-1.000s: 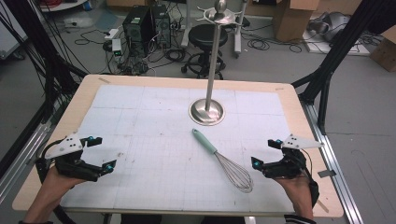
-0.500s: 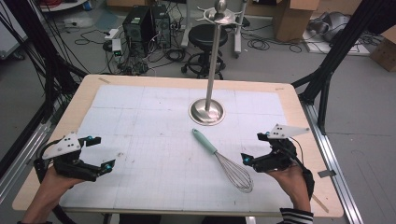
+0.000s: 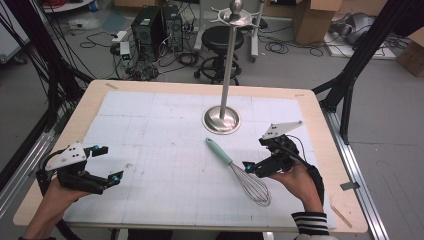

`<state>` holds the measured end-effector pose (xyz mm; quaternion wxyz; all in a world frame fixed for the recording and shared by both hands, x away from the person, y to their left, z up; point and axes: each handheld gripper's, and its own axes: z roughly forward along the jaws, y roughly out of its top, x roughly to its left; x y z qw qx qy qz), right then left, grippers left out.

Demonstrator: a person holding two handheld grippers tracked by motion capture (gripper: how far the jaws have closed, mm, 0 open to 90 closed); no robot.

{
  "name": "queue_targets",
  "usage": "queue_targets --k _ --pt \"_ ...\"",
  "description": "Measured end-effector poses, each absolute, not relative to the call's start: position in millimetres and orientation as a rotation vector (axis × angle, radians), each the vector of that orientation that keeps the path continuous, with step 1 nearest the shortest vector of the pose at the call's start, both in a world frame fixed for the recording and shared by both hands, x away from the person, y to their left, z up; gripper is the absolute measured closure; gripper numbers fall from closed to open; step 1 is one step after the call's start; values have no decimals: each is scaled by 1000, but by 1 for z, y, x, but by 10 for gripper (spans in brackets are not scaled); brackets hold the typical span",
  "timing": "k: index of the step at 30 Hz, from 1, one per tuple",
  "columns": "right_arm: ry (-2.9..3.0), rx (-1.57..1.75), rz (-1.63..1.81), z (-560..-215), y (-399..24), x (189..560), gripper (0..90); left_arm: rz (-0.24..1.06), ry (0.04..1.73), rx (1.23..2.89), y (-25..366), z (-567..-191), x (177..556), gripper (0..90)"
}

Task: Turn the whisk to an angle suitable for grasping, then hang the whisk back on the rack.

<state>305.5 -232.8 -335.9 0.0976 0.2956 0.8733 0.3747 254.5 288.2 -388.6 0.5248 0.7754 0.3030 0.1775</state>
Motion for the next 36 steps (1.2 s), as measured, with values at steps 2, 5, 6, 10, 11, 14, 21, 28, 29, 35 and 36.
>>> queue_targets --k 2,5,6,10,11,14,21,28,29,35,36 --pt "2617 857 1081 -335 -225 310 5 425 726 1851 289 -388 254 17" --pt "2646 844 1043 -334 -217 314 5 425 724 1854 289 -388 254 17" --pt "2651 830 1037 -333 -215 316 5 426 723 1856 289 -388 254 17" --pt "2680 814 1011 -331 -207 319 5 428 726 1860 288 -388 254 17" --pt "2680 814 1011 -331 -207 319 5 428 726 1860 288 -388 254 17" --pt "2714 797 969 -332 -199 323 6 427 724 1859 288 -388 254 17" --pt "2752 774 918 -336 -187 329 6 426 723 1861 288 -388 254 17" --pt "2760 776 874 -342 -180 337 5 422 721 1856 289 -388 254 17" --pt "2760 775 879 -343 -179 338 5 423 723 1855 289 -388 254 17" --pt "2784 764 864 -348 -171 343 5 425 718 1852 290 -387 254 17" --pt "2783 765 861 -349 -169 344 6 427 716 1854 291 -386 254 17"
